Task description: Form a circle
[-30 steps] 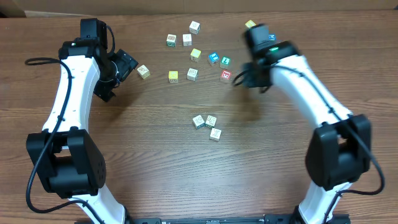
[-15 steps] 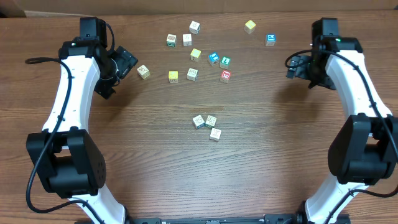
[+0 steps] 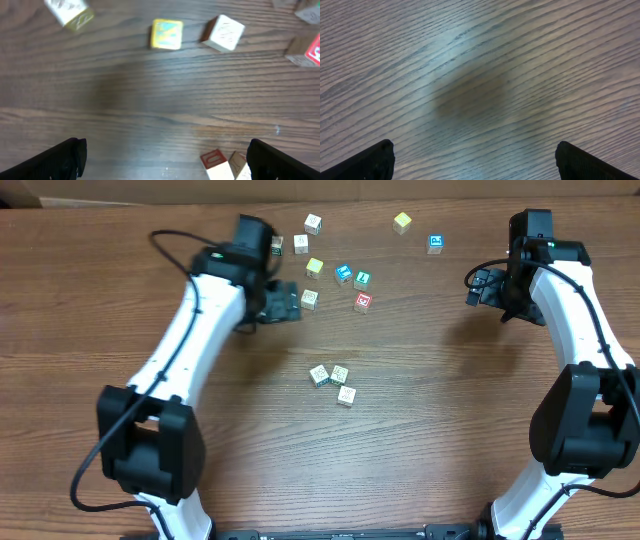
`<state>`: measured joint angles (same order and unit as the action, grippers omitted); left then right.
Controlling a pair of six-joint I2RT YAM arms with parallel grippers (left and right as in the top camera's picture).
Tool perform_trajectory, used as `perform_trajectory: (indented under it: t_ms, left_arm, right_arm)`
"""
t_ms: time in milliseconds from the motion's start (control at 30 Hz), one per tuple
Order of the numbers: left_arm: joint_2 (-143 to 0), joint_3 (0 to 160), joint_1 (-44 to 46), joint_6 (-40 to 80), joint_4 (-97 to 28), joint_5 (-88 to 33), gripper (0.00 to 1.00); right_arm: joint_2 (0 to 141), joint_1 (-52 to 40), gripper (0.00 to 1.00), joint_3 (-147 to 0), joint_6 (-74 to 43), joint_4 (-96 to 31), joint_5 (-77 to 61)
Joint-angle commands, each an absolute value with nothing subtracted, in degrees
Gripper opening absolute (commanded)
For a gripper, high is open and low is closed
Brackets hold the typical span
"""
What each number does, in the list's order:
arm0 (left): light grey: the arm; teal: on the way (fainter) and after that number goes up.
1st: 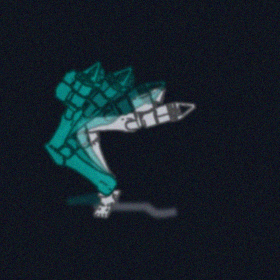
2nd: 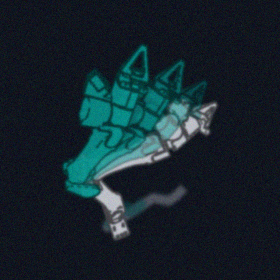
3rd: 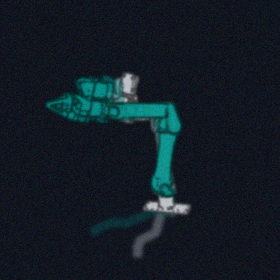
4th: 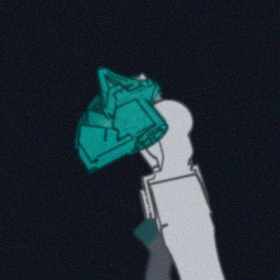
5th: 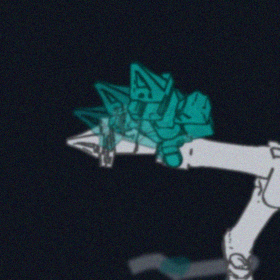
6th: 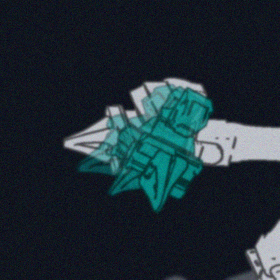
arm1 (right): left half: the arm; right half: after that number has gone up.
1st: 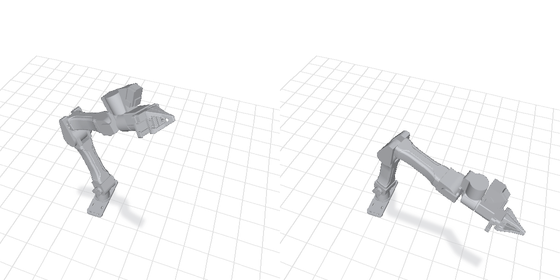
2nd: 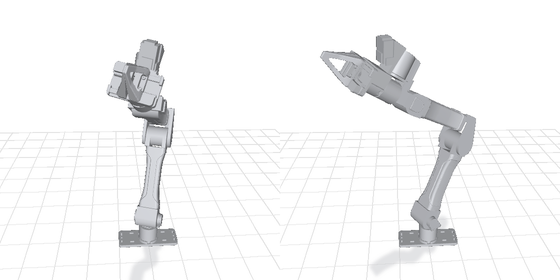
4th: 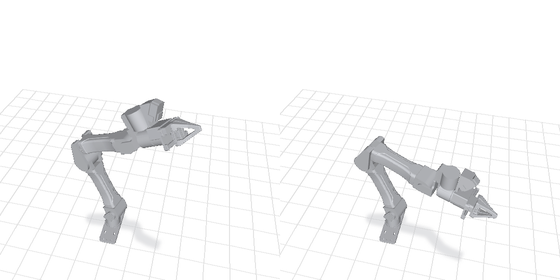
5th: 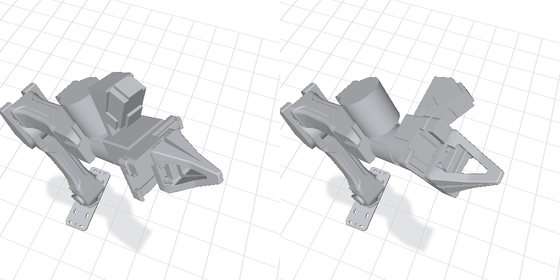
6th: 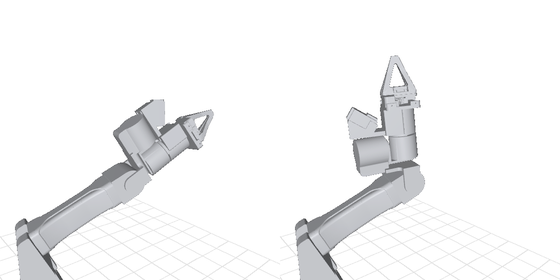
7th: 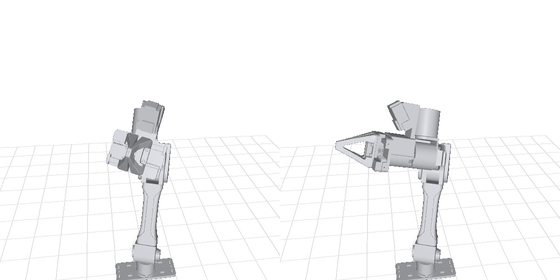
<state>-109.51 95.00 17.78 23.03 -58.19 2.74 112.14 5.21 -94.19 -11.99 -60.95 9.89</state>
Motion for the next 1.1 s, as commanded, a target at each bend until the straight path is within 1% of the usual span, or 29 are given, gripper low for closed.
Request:
perform_trajectory:
  t_ms: [0, 133, 300, 367, 400, 433, 500, 533, 700, 900, 1067]
  left_arm:
    - [-109.40, 95.31, 20.60, 20.12, -56.51, 11.49, 1.00]
    - [-109.40, 95.29, 21.78, 20.58, -54.61, 10.46, 0.99]
    - [-109.40, 95.07, 21.78, 26.22, -55.27, 10.39, 1.00]
    - [-109.40, 94.91, 21.80, 26.22, -55.18, 8.47, 1.00]
    - [-109.43, 94.83, 21.82, 25.17, -55.11, 7.22, 0.93]
    - [-109.54, 94.59, 21.82, 23.73, -54.92, 5.87, 0.62]
    - [-109.93, 94.19, 21.82, 23.33, -54.83, 5.69, 0.17]
    - [-110.39, 94.02, 21.80, 23.33, -54.81, 5.74, 0.04]
    - [-115.09, 93.89, 21.80, 21.93, -54.37, 4.03, 0.04]
    - [-119.92, 93.89, 21.85, 13.34, -53.30, -6.11, 0.04]
    - [-123.09, 93.89, 21.82, 11.53, -53.82, -7.55, 0.04]
  right_arm:
    - [111.55, 5.28, 1.00, -95.59, -12.23, -60.75, 10.28]
    - [111.55, 5.28, 1.00, -95.59, -12.23, -60.75, 10.28]
    - [111.55, 5.28, 1.00, -95.59, -12.23, -60.75, 10.28]
    - [111.55, 5.28, 1.00, -95.59, -12.23, -60.75, 10.28]
    - [111.55, 5.28, 1.00, -95.59, -12.23, -60.75, 10.28]
    - [111.55, 5.28, 1.00, -95.59, -12.23, -60.75, 10.28]
    - [111.55, 5.28, 1.00, -95.59, -12.23, -60.75, 10.28]
    - [111.55, 5.28, 1.00, -95.59, -12.23, -60.75, 10.28]
    - [111.55, 5.28, 1.00, -95.59, -12.23, -60.75, 10.28]
    - [111.55, 5.28, 1.00, -95.59, -12.23, -60.75, 10.28]
    - [111.55, 5.28, 1.00, -95.59, -12.23, -60.75, 10.28]
